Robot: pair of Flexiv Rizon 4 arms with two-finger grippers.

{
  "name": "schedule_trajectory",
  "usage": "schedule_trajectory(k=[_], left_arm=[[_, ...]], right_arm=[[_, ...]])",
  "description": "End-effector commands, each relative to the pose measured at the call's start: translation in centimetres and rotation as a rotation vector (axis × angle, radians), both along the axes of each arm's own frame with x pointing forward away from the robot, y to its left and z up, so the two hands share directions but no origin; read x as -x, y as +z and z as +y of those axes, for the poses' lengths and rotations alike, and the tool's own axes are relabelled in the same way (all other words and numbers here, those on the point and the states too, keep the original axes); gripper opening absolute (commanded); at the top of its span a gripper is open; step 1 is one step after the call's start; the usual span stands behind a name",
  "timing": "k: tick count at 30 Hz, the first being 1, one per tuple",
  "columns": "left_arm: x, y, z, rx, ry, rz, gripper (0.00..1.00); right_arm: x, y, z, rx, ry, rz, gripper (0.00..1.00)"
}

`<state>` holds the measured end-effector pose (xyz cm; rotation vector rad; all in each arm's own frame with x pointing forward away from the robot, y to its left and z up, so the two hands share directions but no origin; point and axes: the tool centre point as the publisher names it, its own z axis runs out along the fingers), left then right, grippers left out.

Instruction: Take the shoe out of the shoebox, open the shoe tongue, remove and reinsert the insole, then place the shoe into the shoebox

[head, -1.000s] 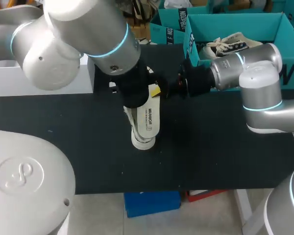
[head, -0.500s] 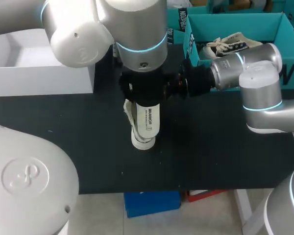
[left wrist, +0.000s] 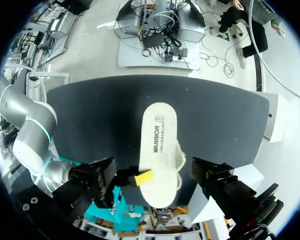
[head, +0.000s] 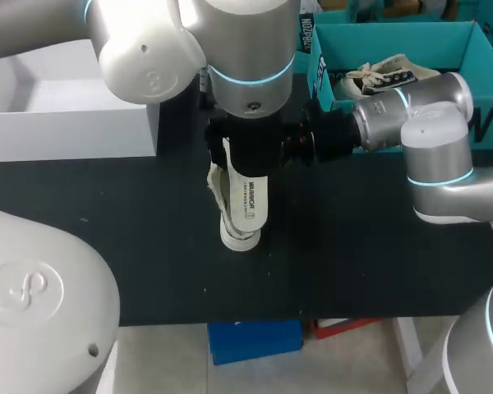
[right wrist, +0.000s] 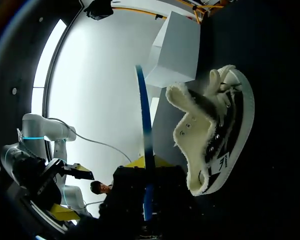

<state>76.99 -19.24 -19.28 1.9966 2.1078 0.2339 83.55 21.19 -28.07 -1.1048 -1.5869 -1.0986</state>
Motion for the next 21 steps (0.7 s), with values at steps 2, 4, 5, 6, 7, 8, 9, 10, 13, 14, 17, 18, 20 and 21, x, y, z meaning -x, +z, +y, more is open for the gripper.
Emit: schedule_trajectory(k=[2, 4, 5, 6, 7, 8, 9, 10, 13, 14, 17, 18, 20, 21], left_arm=[[0.0, -0.1, 0.0, 0.001, 0.0, -0.003, 1.0], [-0.4, -0.4, 0.1, 0.008, -0.015, -0.001, 1.0], [-0.7, -0.4, 0.2, 0.016, -0.017, 0.002, 1.0], [-1.0, -0.4, 0.3, 0.015, -0.017, 0.0, 1.0], [-1.2, -0.4, 0.4, 0.022, -0.018, -0.004, 1.0], [-1.5, -0.4, 0.4, 0.024, -0.019, -0.003, 1.0], [-2.0, -0.4, 0.5, 0.03, -0.022, -0.002, 1.0], [-2.5, -0.3, 0.6, 0.034, -0.023, -0.004, 1.0], [-3.9, 0.0, 0.8, 0.037, -0.025, -0.009, 1.0], [-4.4, 0.1, 0.8, 0.039, -0.025, -0.011, 1.0], [-5.9, 0.4, 0.9, 0.041, -0.027, -0.017, 1.0], [-6.5, 0.6, 0.9, 0.04, -0.029, -0.022, 1.0], [-7.6, 1.0, 1.0, 0.041, -0.03, -0.032, 1.0], [-8.1, 1.2, 1.0, 0.039, -0.031, -0.034, 1.0]], right_arm=[[0.0, -0.1, 0.2, -0.001, -0.002, 0.0, 0.0], [0.0, -0.1, 0.2, -0.001, -0.002, 0.0, 0.0], [0.0, -0.1, 0.2, -0.001, -0.002, 0.0, 0.0], [0.0, -0.1, 0.2, -0.001, -0.002, 0.0, 0.0], [0.0, -0.1, 0.2, -0.001, -0.002, 0.0, 0.0], [0.0, -0.1, 0.2, -0.001, -0.002, 0.0, 0.0], [0.0, -0.1, 0.2, -0.001, -0.002, 0.0, 0.0], [0.0, -0.1, 0.2, -0.001, -0.002, 0.0, 0.0], [0.0, -0.1, 0.2, -0.001, -0.002, 0.0, 0.0], [0.0, -0.1, 0.2, -0.001, -0.002, 0.0, 0.0], [0.0, -0.1, 0.2, -0.001, -0.002, 0.0, 0.0], [0.0, -0.1, 0.2, -0.001, -0.002, 0.0, 0.0], [0.0, -0.1, 0.2, -0.001, -0.002, 0.0, 0.0], [0.0, -0.1, 0.2, -0.001, -0.002, 0.0, 0.0]])
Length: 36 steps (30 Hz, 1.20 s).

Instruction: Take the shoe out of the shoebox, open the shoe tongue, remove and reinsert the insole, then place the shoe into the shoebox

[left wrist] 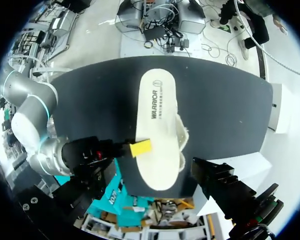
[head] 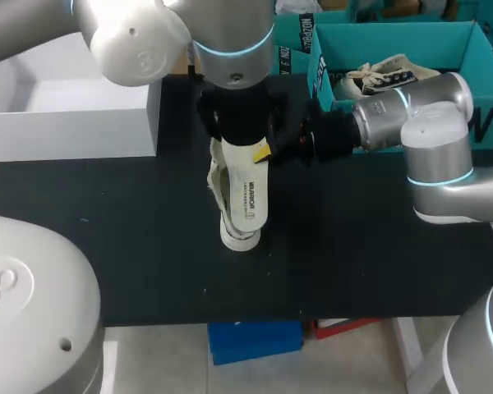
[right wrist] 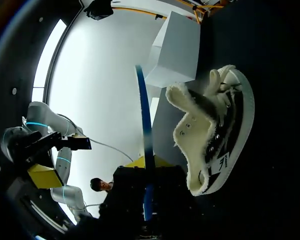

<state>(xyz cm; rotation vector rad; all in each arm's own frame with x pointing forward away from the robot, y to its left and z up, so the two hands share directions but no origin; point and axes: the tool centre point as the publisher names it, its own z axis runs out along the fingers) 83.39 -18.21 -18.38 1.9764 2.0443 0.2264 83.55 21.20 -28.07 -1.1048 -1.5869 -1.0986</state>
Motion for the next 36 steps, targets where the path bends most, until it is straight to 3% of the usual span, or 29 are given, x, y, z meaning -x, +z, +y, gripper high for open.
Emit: schedule_trajectory(k=[1, 12, 25, 36], left_arm=[[-2.2, 0.5, 0.0, -0.001, -0.007, 0.004, 1.0], [-6.8, 1.4, 0.0, 0.009, -0.011, -0.014, 1.0], [-11.1, 0.3, 0.3, -0.001, 0.028, 0.001, 1.0], [-13.0, -0.2, 0.4, 0.019, 0.03, 0.033, 1.0]], right_arm=[[0.0, -0.1, 0.1, -0.001, -0.002, 0.0, 0.0], [0.0, -0.1, 0.1, -0.001, -0.002, 0.0, 0.0], [0.0, -0.1, 0.1, -0.001, -0.002, 0.0, 0.0], [0.0, -0.1, 0.1, -0.001, -0.002, 0.0, 0.0]])
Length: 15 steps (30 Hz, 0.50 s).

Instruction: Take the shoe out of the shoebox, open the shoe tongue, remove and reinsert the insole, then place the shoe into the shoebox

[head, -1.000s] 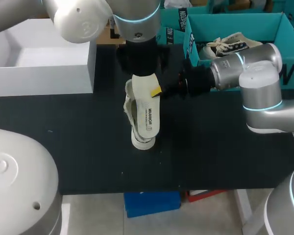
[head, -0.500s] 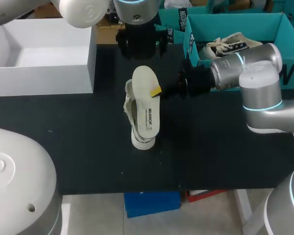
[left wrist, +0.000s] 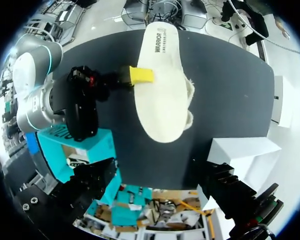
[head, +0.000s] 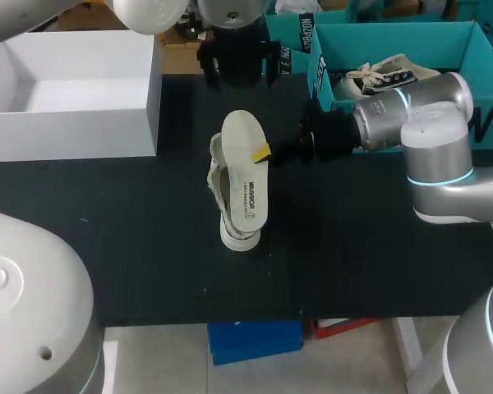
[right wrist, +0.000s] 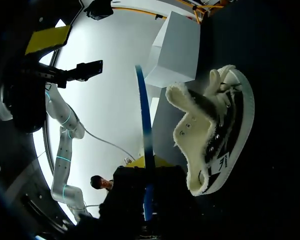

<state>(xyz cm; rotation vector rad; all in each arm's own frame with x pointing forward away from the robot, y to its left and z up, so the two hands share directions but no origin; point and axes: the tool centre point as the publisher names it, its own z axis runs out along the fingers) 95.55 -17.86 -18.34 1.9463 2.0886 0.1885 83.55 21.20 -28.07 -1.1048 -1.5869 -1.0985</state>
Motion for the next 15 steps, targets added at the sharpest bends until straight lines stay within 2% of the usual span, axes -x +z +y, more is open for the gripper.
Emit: schedule_trajectory(k=[1, 8, 15], left_arm=[[-1.0, -0.3, 0.1, 0.001, -0.001, 0.007, 1.0], [-0.9, -0.9, 0.2, 0.002, 0.007, 0.015, 1.0], [0.6, -0.8, -0.1, 0.006, -0.004, 0.012, 1.0]], right_arm=[[0.0, -0.1, 0.1, -0.001, -0.002, 0.0, 0.0], [0.0, -0.1, 0.1, -0.001, -0.002, 0.0, 0.0], [0.0, -0.1, 0.1, -0.001, -0.002, 0.0, 0.0]])
